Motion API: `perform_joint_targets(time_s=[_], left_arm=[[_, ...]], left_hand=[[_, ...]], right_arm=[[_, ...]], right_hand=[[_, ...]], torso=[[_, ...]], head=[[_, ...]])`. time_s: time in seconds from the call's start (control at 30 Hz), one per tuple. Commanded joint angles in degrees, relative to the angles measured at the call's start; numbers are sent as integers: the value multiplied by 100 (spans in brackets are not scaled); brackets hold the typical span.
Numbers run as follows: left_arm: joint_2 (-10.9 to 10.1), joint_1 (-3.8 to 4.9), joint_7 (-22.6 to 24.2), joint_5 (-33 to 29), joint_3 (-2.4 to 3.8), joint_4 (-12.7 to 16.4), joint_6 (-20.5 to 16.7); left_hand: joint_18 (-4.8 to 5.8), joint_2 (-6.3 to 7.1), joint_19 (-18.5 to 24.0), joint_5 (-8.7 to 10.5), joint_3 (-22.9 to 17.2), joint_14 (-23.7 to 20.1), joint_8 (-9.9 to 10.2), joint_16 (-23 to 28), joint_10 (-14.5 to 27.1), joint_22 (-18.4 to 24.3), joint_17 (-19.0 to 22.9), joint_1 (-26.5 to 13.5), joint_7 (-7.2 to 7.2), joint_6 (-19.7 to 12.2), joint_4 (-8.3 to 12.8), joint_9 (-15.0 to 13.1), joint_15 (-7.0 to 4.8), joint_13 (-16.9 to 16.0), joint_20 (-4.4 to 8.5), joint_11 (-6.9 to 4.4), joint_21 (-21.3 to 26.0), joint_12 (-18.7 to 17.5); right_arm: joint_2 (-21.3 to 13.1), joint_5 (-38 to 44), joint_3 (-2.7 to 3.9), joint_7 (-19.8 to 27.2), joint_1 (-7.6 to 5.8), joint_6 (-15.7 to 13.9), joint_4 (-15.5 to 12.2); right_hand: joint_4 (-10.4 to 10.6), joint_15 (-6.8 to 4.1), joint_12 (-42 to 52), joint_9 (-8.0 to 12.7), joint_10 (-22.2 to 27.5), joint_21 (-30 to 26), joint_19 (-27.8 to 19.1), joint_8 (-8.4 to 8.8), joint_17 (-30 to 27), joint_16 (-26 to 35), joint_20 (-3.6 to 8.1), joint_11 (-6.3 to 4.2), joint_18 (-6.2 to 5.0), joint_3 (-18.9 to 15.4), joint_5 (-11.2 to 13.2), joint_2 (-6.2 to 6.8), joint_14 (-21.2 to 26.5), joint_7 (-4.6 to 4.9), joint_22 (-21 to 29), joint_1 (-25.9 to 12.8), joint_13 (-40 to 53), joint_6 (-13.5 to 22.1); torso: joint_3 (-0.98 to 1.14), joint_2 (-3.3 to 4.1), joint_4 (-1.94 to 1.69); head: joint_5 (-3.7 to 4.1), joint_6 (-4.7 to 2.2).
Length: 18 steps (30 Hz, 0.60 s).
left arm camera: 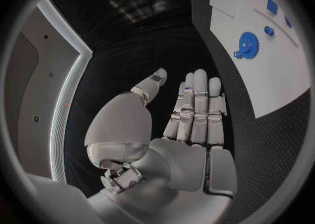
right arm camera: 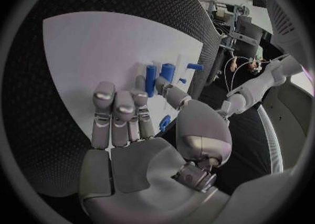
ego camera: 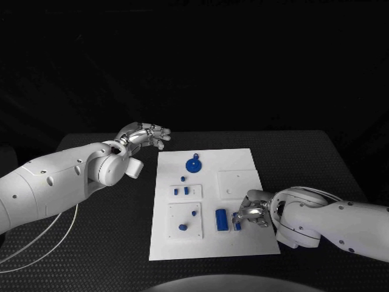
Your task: Assemble the parts on the task board
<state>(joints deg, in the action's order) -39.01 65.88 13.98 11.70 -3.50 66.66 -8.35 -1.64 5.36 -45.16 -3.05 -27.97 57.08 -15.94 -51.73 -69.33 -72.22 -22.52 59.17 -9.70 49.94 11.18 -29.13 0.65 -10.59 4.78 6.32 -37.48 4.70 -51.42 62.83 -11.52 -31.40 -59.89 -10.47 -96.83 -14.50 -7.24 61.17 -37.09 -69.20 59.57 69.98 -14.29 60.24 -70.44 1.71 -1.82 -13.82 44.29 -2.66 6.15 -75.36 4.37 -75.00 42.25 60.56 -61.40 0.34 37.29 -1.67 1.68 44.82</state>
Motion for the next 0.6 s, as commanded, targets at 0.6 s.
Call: perform_joint_targets(time_s=[0.6], left_arm=[[11, 2, 22, -31, 2, 11, 91]], left_hand=[[-48, 10, -42, -21, -6, 30, -18, 27, 38, -11, -11, -73, 3, -60, -39, 7, 12, 1, 10, 15, 25, 15]], right_arm=[[13, 134, -6, -41, 10, 178, 8]], right_hand=[[193, -35, -35, 20, 16, 2, 43, 1, 2, 13, 53, -6, -118, -241, -12, 412, 6, 10, -36, -188, 25, -22]], torso=[[3, -2, 3]], head=[[-38, 12]])
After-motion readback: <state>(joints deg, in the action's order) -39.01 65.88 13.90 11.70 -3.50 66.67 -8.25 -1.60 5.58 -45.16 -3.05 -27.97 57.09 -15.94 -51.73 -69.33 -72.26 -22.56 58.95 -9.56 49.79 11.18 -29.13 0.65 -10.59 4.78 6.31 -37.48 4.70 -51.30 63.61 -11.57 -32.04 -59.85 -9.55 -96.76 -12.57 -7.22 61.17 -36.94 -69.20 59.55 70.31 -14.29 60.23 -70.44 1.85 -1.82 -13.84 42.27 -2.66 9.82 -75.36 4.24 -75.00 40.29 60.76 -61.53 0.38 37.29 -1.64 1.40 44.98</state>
